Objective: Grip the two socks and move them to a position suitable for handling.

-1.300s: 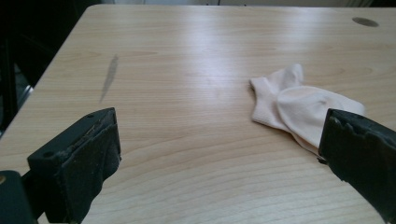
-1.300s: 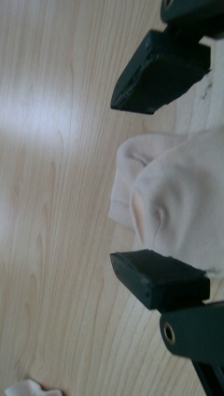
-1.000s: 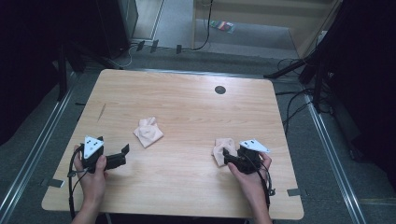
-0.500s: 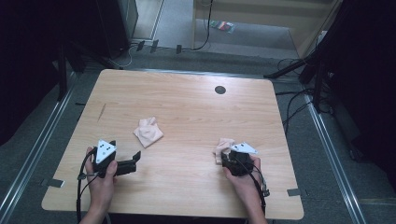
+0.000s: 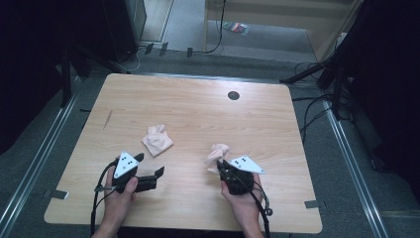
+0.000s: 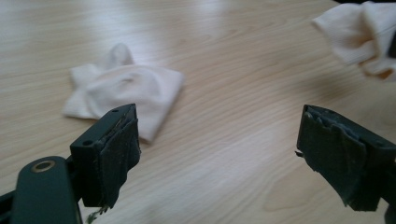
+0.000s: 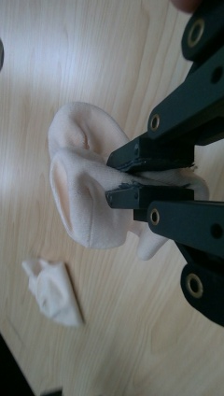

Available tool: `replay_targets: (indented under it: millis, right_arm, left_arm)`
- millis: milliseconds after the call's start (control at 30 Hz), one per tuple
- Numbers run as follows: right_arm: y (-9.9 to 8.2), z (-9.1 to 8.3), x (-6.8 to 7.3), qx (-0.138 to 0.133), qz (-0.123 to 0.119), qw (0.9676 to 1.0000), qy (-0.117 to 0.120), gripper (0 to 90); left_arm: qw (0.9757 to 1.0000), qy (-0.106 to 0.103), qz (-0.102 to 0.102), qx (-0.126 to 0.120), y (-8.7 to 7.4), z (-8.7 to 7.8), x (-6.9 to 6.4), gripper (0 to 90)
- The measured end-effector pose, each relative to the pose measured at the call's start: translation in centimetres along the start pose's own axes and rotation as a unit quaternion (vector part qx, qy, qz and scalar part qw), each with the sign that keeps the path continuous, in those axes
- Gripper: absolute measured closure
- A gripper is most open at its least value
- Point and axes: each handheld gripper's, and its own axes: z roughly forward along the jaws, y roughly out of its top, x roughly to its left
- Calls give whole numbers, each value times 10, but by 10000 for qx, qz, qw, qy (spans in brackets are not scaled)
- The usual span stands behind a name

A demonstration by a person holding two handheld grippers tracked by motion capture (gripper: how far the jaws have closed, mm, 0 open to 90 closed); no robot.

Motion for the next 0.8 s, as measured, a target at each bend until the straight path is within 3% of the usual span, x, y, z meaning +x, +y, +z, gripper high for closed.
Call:
replay_targets:
  millis: [133, 267, 300, 367, 467, 500, 567, 633, 733, 800]
  right_arm:
    - [-4, 3, 24, 30, 28, 9998, 201, 830]
    - [-12, 7, 47, 95, -56, 9997, 208, 829]
    - [-12, 7, 47, 95, -56, 9997, 208, 829]
    - [-18, 11, 58, 135, -1, 9996, 252, 828]
    - [-22, 11, 67, 111, 51, 9998, 143, 811]
    - [-23, 12, 69, 101, 27, 9999, 109, 761]
    - [-23, 14, 70, 201, 50, 9995, 236, 534]
    - [-23, 11, 69, 172, 105, 9987, 458, 405]
    - [-16, 4, 64, -42, 147, 9987, 477, 387]
    - [-8, 3, 56, -90, 177, 9986, 489, 444]
  left_arm:
    - [9993, -362, -112, -51, 2, 0, -6, 131]
    - [9963, -848, -128, -55, 4, 2, -11, 146]
    - [9963, -848, -128, -55, 4, 2, -11, 151]
    - [9931, -1157, -191, -73, 4, 3, -13, 173]
    - [9925, -1205, -219, -43, 4, 3, -13, 227]
    - [9927, -1183, -214, -33, 4, 3, -12, 234]
    - [9927, -1185, -239, -6, 4, 3, -10, 255]
    - [9925, -1190, -289, 29, 4, 3, -8, 277]
    - [9922, -1178, -374, 156, 3, 5, -4, 333]
    - [9924, -1135, -416, 236, 2, 7, -4, 370]
